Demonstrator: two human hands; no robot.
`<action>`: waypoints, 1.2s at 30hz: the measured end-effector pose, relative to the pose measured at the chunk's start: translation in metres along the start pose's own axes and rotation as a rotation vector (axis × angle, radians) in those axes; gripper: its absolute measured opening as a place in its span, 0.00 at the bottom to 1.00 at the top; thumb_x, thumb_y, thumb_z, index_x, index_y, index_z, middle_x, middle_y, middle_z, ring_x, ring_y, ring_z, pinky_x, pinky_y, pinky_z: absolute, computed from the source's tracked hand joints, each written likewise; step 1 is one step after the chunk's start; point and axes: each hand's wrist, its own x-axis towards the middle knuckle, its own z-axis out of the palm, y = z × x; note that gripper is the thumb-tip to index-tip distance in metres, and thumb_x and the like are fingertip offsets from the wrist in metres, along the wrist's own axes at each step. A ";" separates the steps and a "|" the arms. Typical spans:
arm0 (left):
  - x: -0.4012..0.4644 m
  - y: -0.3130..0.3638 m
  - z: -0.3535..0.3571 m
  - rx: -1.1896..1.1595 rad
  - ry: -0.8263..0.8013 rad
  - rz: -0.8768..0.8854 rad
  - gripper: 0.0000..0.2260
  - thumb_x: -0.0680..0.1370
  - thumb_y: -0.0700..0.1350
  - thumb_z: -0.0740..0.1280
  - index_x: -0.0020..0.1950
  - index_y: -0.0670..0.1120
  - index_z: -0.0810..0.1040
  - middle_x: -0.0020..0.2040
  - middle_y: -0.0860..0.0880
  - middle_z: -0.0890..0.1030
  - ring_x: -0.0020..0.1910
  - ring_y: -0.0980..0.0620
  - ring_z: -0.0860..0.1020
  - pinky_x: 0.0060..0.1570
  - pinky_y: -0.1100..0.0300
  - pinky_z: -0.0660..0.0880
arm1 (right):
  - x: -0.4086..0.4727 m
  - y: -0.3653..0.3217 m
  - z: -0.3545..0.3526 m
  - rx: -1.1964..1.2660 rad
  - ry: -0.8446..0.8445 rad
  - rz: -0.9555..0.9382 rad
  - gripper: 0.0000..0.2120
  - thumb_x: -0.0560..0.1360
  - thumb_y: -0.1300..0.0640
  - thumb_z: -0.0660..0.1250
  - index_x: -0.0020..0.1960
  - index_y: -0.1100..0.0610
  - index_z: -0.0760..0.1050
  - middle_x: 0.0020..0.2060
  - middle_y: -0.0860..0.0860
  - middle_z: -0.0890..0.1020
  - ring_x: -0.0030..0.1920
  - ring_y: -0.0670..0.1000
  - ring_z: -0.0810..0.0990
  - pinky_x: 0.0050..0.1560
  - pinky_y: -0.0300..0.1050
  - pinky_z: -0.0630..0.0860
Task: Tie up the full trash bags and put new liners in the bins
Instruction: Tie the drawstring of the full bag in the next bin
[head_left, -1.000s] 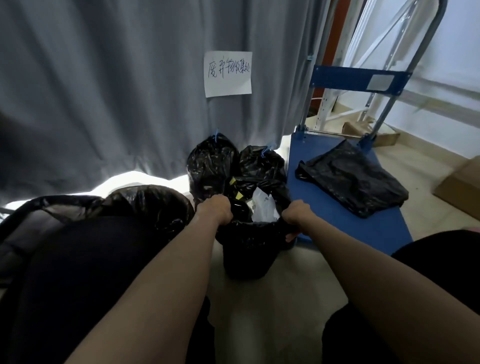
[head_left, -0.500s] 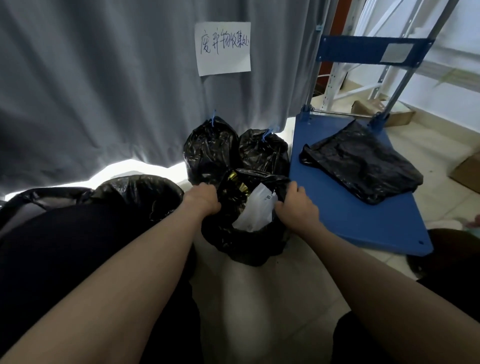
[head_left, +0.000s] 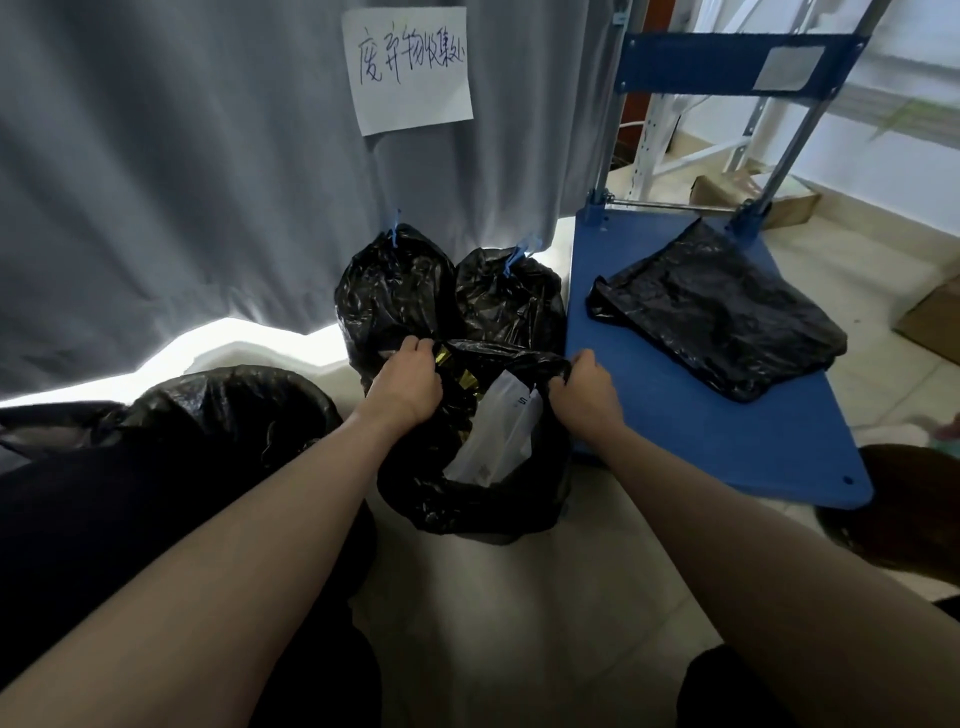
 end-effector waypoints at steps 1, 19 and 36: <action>0.001 0.001 0.001 0.001 0.023 -0.001 0.21 0.78 0.39 0.60 0.71 0.38 0.67 0.65 0.41 0.68 0.63 0.39 0.72 0.62 0.48 0.70 | 0.001 0.002 0.002 0.006 0.016 -0.009 0.06 0.77 0.61 0.59 0.54 0.58 0.65 0.52 0.57 0.74 0.49 0.58 0.74 0.46 0.52 0.72; 0.036 -0.009 -0.002 -0.187 -0.117 -0.083 0.12 0.79 0.44 0.60 0.53 0.50 0.83 0.46 0.45 0.82 0.48 0.44 0.79 0.50 0.53 0.76 | 0.045 0.009 0.005 0.326 -0.054 0.419 0.20 0.81 0.55 0.55 0.66 0.68 0.69 0.61 0.60 0.75 0.61 0.60 0.73 0.52 0.45 0.67; 0.043 0.050 -0.004 -0.185 -0.094 0.412 0.20 0.77 0.46 0.68 0.69 0.55 0.74 0.58 0.51 0.82 0.58 0.51 0.79 0.61 0.51 0.73 | 0.022 -0.027 -0.011 0.319 0.140 -0.335 0.11 0.67 0.71 0.65 0.42 0.56 0.76 0.35 0.52 0.72 0.37 0.49 0.70 0.38 0.38 0.68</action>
